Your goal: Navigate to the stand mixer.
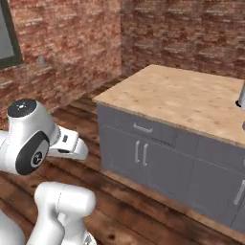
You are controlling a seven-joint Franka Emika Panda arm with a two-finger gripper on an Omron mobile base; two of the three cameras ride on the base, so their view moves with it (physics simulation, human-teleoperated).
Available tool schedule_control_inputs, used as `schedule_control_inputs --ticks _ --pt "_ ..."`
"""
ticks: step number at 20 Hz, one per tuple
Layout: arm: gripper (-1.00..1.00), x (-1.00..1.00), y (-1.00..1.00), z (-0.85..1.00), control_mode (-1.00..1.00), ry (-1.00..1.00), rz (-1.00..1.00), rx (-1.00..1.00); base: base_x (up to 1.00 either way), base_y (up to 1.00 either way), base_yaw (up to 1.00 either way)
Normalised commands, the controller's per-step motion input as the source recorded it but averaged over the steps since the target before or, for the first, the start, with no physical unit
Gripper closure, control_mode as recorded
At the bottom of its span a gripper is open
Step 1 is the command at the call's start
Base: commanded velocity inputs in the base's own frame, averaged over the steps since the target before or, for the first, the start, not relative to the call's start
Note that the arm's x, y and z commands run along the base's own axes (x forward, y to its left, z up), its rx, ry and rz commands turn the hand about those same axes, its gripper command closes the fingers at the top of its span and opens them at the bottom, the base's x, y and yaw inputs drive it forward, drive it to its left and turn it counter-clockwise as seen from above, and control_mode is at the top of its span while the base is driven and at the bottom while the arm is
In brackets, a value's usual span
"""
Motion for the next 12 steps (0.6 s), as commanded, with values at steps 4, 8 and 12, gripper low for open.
schedule_control_inputs --ticks 4,8,12 --pt "-1.0 0.0 0.0 0.0 1.0 0.0 0.0 0.0 0.0 0.0 -0.98" --pt "-1.0 0.0 0.0 0.0 1.0 0.0 0.0 0.0 0.27 -0.3 -0.61" --pt "-1.0 0.0 0.0 0.0 1.0 0.0 0.0 0.0 0.38 -0.96 -0.11"
